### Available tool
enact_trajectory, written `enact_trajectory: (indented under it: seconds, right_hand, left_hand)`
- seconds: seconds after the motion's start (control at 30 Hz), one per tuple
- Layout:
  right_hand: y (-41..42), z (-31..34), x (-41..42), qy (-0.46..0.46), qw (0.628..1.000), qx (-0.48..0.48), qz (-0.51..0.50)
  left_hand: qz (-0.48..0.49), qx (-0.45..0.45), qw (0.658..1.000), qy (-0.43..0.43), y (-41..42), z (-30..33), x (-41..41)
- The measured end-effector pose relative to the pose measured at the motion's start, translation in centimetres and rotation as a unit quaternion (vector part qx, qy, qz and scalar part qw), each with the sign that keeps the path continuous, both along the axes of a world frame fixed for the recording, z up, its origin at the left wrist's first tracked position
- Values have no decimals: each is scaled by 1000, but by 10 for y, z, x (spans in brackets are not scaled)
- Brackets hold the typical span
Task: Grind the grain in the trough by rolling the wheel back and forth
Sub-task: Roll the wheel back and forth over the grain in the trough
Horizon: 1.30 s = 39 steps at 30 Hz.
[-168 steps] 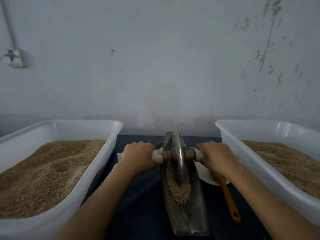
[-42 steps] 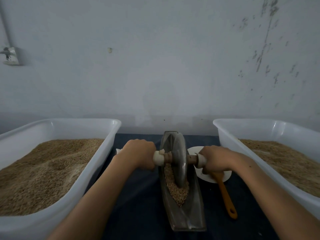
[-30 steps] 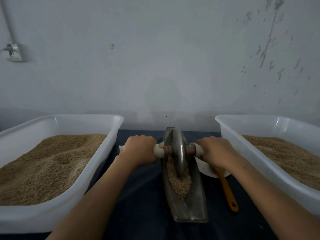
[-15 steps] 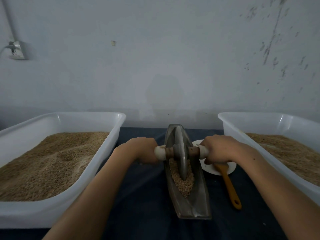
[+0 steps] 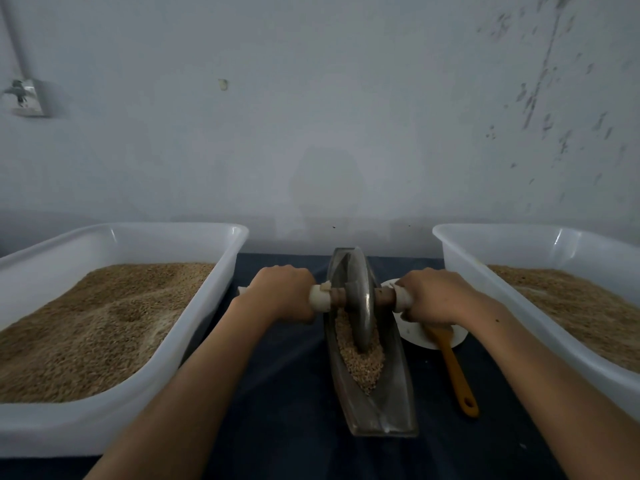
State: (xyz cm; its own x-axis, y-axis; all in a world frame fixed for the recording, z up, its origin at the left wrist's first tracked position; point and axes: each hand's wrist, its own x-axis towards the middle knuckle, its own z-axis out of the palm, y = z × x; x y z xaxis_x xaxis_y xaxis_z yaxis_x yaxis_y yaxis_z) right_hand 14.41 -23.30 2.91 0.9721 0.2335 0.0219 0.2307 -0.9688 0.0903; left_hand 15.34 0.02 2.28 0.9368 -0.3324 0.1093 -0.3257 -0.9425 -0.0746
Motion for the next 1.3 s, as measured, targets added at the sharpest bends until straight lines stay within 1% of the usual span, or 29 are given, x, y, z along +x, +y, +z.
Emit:
enact_trajectory:
  seconds: [0.1, 0.17, 0.23, 0.3, 0.4, 0.5, 0.57, 0.6, 0.67, 0.77, 0.87, 0.93, 0.97, 1.03, 1.1, 1.17, 1.23, 1.3]
  right_hand:
    - [-4, 5, 0, 84, 996, 22, -9]
    - [-7, 5, 1, 118, 992, 47, -15]
    - [-8, 3, 1, 128, 989, 67, -19]
    - [-9, 1, 3, 122, 990, 70, -18]
    - [-7, -3, 5, 77, 996, 50, -20]
    - [-2, -10, 3, -45, 998, 45, -1]
    - [0, -13, 2, -109, 992, 55, 13]
    - [0, -13, 1, -120, 991, 54, 17]
    - [-1, -10, 1, -89, 995, 41, 16]
    - [-4, -2, 2, 29, 999, 23, -2]
    - [-9, 2, 3, 128, 989, 65, -17]
    - [-11, 4, 1, 165, 981, 95, -20]
    - [-11, 4, 1, 169, 980, 100, -19]
    - [-9, 5, 1, 151, 984, 88, -15]
    - [-6, 4, 0, 105, 993, 55, -13]
    - [-1, 1, -1, 18, 1000, 19, -3]
    - [3, -3, -2, -82, 997, 0, 15]
    - [4, -6, -3, -130, 991, 0, 26]
  left_hand:
    - [-11, 1, 999, 46, -1, 7, -1]
    - [-16, 9, 998, 61, -3, 9, -2]
    - [-19, 14, 999, 48, -3, 10, -4]
    - [-21, 19, 999, 17, -4, 9, -4]
    - [-22, 22, 998, -49, -4, 4, -4]
    - [-10, 11, 994, -105, -3, -3, -2]
    - [-3, -4, 995, -102, -2, -5, -1]
    - [-2, -6, 996, -94, -1, -6, 0]
    - [-5, -1, 997, -76, -1, -5, 0]
    - [-21, 18, 999, -35, -1, 1, -1]
    - [-35, 28, 999, 13, -2, 9, -2]
    - [-41, 22, 998, 42, -2, 11, -2]
    - [-42, 17, 998, 49, -2, 11, -2]
    - [-38, 9, 998, 45, -1, 10, -2]
    - [-20, 1, 999, 26, -1, 7, -2]
    - [4, -11, 1000, 2, 0, 2, -1]
    - [19, -29, 999, -12, 1, -3, -1]
    - [22, -41, 999, -11, 3, -5, -1]
